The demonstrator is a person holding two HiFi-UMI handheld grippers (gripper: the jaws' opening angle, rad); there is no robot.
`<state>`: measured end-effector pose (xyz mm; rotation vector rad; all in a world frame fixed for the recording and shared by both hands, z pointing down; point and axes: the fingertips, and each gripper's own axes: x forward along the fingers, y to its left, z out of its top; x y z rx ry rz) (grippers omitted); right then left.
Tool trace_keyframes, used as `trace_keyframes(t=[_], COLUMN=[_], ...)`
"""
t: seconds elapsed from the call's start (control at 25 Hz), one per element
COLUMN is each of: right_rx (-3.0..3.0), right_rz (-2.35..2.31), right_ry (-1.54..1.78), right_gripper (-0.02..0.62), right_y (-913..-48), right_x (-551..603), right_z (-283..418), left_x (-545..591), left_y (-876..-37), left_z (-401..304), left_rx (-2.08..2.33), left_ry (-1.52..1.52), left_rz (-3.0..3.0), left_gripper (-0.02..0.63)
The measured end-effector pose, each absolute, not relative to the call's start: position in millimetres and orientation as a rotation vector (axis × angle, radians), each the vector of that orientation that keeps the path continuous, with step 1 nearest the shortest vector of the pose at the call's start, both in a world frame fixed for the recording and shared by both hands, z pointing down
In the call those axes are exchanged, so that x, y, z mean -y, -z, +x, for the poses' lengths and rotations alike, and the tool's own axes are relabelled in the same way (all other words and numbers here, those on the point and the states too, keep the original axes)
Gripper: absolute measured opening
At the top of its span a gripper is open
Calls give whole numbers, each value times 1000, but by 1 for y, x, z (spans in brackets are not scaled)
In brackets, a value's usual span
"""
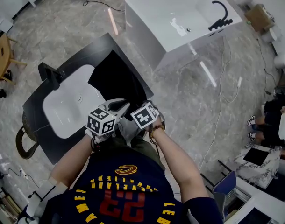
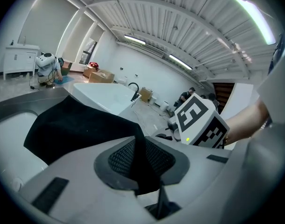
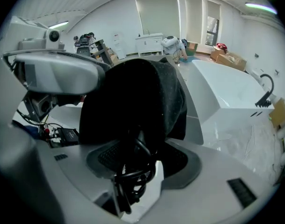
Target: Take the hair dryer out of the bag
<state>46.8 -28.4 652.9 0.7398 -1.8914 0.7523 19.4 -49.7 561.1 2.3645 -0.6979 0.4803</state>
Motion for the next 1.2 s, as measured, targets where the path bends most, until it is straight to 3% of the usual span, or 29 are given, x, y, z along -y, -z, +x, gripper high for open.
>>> trace_keyframes(t=[0.4,0.92,1.2], right_rx=[1902,1742,1750], right_rz=[851,510,473], right_ry=[-792,-724,-710], right_gripper=[229,225,225], right_y=[-650,-616,-614], right_x=[31,15,5], right_z=[73,88,91], left_x=[49,79,133], left_y=[-565,-558,-607], left_z=[14,-2,-36], left_rx=[699,829,959], left_ry=[-470,-411,-468], left_rz=[2351,2338,2190], left_gripper=[49,49,49])
